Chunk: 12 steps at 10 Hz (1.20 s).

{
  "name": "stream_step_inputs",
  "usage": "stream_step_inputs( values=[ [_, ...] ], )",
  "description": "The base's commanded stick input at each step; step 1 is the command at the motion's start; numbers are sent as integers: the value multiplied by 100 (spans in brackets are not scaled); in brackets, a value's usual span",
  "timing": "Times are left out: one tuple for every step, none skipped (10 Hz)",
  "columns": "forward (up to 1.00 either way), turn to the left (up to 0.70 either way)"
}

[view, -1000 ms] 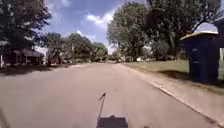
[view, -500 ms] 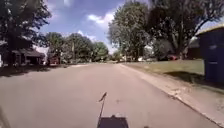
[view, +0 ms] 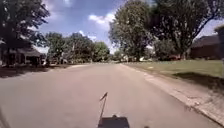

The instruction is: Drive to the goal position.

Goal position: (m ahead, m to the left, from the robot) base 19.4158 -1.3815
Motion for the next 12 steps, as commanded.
stream_step_inputs(
  values=[
    [100, -20],
    [100, -2],
    [100, 0],
    [100, 0],
    [100, 0],
    [100, 0],
    [100, 0],
    [100, 0],
    [100, 0],
    [100, 0],
    [100, 0],
    [100, 0]
  ],
)
